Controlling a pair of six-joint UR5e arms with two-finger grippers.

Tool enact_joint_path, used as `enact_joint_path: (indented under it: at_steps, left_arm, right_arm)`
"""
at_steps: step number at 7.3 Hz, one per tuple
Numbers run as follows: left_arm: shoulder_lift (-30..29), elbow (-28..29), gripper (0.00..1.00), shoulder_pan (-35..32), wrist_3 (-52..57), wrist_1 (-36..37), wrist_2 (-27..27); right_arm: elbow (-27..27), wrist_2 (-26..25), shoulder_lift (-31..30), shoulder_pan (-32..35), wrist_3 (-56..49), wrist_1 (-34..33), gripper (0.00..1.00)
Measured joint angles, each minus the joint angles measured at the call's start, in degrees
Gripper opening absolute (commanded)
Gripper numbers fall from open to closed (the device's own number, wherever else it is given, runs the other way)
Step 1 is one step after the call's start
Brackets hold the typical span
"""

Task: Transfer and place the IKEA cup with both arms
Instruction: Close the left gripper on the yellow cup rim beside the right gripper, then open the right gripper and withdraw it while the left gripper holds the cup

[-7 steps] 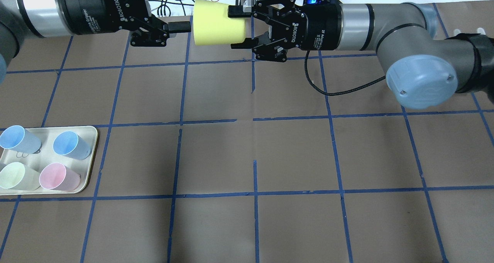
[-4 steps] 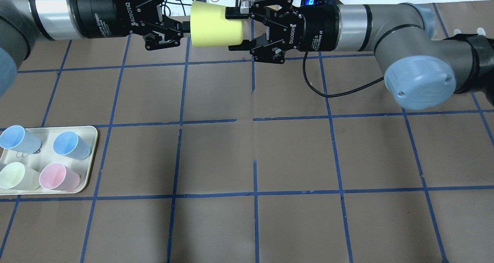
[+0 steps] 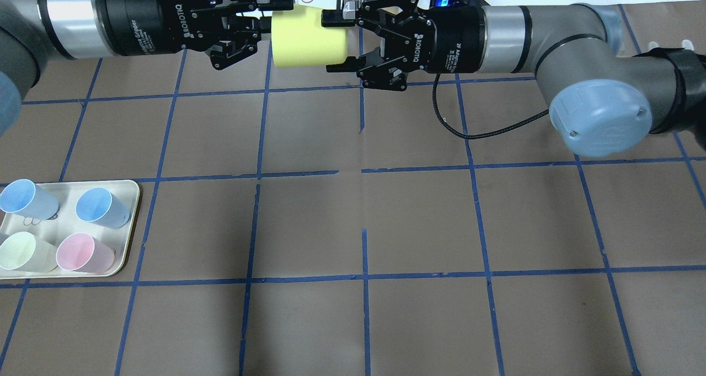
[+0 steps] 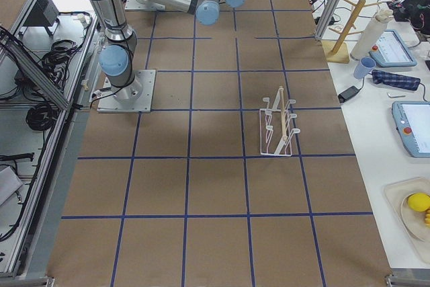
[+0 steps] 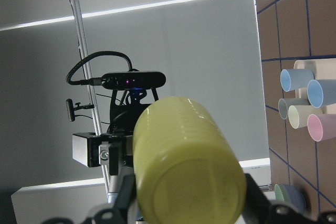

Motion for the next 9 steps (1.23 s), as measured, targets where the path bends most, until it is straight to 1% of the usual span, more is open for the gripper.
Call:
enact_joint_path:
  at_steps: [1, 2, 3, 4, 9]
  left_arm:
    - [0.0, 0.0, 0.05, 0.0, 0.0, 0.0, 0.0]
    - [0.0, 0.0, 0.00, 0.0, -0.1, 0.0, 0.0]
    - [0.0, 0.0, 0.00, 0.0, -0.1, 0.1, 0.0]
    - [0.0, 0.0, 0.00, -0.1, -0.2, 0.1, 0.0]
    - [0.1, 0.2, 0.00, -0.1, -0.5, 0.4, 0.1]
  right_arm:
    - [0.0, 0.0, 0.0, 0.0, 0.0, 0.0, 0.24]
    - [0.0, 0.0, 0.0, 0.0, 0.0, 0.0, 0.25]
    - [0.0, 0.0, 0.0, 0.0, 0.0, 0.0, 0.47]
    - [0.0, 0.0, 0.0, 0.0, 0.0, 0.0, 0.99]
    - [-0.4, 0.0, 0.3, -0.7, 0.1, 0.0, 1.00]
